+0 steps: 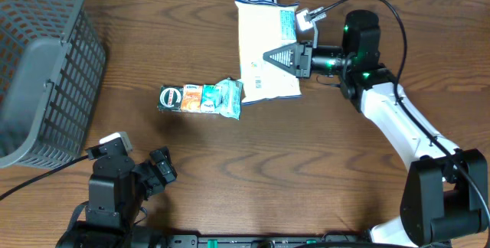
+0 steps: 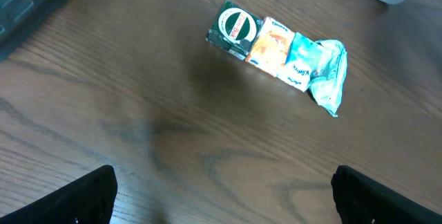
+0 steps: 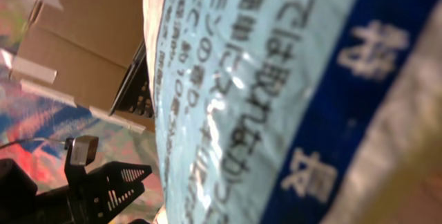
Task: Scan the item barcode
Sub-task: 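Lift the white-blue snack packet up toward the scanner with the right gripper, then hold the snack packet in front of the scanner with the right gripper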
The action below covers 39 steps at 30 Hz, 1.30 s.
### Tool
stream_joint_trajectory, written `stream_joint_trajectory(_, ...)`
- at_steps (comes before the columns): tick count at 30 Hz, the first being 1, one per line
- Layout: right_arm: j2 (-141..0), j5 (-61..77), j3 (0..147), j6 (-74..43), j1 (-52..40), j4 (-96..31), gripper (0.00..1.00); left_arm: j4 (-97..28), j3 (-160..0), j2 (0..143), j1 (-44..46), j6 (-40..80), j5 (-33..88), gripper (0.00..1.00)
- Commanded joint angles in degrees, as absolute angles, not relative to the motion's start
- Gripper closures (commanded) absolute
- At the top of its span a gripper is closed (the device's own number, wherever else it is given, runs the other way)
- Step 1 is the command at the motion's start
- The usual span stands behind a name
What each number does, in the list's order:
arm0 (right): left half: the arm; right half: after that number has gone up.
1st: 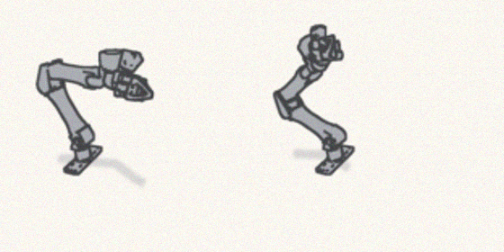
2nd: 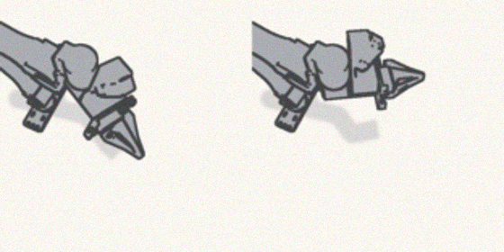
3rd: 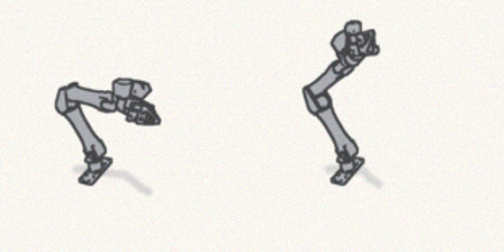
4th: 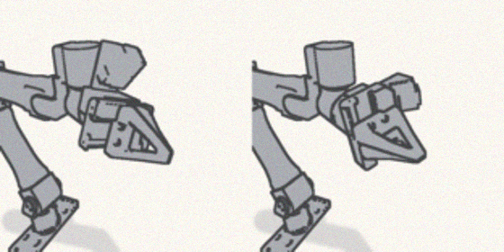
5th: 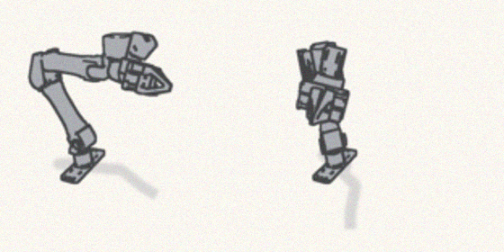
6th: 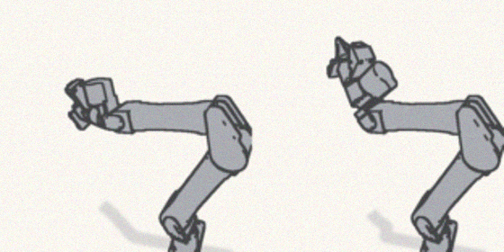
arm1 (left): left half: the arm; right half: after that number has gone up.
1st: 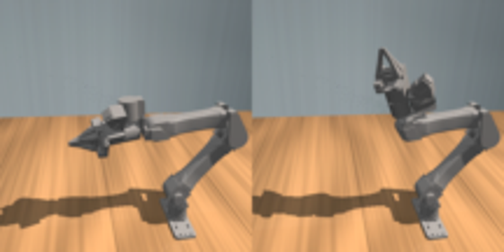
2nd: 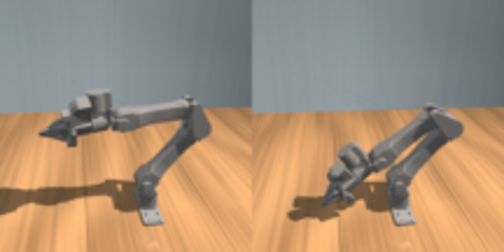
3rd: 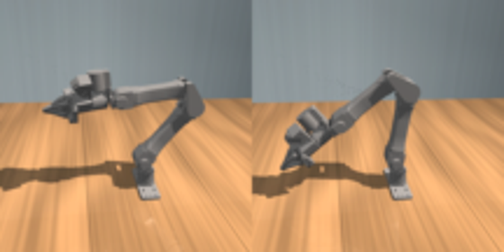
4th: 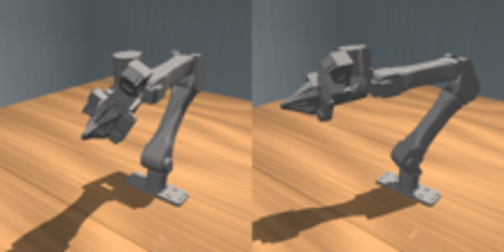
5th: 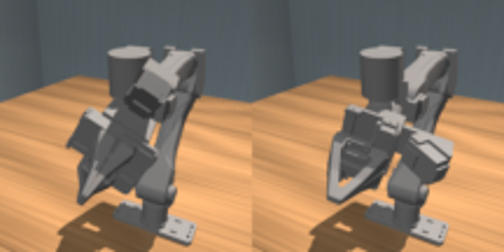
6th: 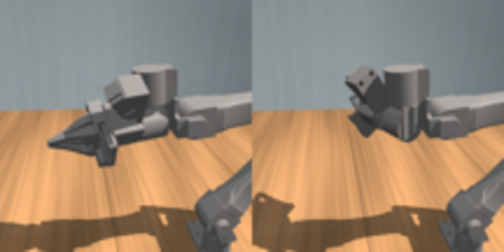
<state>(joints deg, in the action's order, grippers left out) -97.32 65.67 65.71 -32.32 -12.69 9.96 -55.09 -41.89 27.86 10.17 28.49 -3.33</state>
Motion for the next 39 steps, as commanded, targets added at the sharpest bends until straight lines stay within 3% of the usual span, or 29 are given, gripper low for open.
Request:
stream_joint_trajectory(1,-94.59,64.88,65.91,-33.85,-13.85,13.1,0.99,-55.07,-42.0,27.59,10.07,28.38,-3.46,0.02)
stream_joint_trajectory(9,-94.28,63.61,65.91,-33.3,-14.0,27.0,0.99,-55.07,-42.0,27.59,10.04,28.38,-3.46,0.02)
stream_joint_trajectory(15,-94.28,63.07,65.91,-28.58,-14.0,26.98,0.99,-55.07,-42.0,27.59,10.07,28.38,-3.46,0.02)
stream_joint_trajectory(39,-94.3,56.9,65.91,-28.62,-17.34,25.93,0.99,-55.07,-42.0,27.59,10.04,28.38,-3.46,0.02)
